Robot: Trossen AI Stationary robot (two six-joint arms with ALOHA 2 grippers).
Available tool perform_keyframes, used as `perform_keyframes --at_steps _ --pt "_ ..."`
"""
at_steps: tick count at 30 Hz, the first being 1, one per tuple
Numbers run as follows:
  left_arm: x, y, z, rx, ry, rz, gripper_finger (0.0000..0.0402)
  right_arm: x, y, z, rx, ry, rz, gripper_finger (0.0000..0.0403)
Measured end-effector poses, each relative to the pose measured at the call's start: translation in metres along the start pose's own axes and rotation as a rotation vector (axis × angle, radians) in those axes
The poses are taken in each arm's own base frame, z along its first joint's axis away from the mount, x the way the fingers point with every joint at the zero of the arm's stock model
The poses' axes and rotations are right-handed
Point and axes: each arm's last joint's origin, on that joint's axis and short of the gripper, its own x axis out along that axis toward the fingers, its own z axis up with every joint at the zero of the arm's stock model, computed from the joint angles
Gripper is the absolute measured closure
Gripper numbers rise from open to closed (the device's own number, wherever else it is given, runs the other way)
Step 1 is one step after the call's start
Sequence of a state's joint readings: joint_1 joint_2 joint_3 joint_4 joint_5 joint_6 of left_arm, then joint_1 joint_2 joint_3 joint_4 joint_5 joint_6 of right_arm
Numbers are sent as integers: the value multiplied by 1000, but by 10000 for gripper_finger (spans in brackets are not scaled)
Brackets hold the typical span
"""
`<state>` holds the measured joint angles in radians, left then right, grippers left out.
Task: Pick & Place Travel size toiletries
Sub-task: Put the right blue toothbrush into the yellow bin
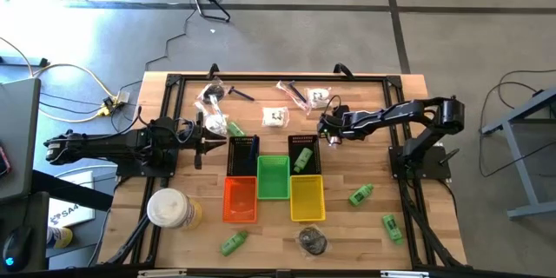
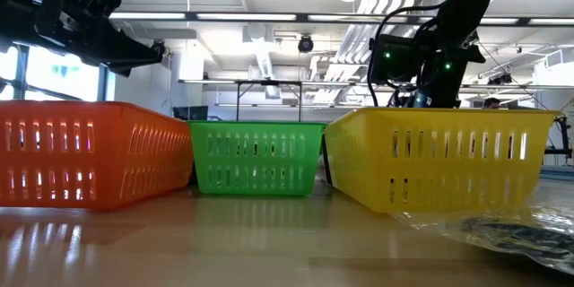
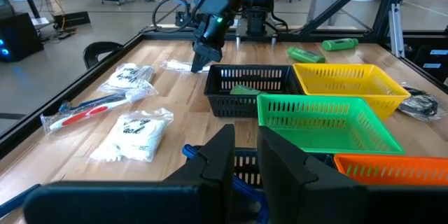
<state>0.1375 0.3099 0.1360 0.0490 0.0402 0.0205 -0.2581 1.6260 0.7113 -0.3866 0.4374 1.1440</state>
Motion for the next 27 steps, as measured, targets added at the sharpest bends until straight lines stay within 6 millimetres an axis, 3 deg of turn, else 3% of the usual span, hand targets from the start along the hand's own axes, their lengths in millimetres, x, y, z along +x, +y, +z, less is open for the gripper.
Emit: perform_keyframes --at_steps 8,18,27 --pt "0 0 0 0 0 0 341 0 0 0 -27 1 2 386" --pt "0 0 0 0 5 0 341 -3 -1 1 -60 4 7 386" --pt "0 0 -1 -3 7 0 341 -26 -6 10 -76 -27 50 386"
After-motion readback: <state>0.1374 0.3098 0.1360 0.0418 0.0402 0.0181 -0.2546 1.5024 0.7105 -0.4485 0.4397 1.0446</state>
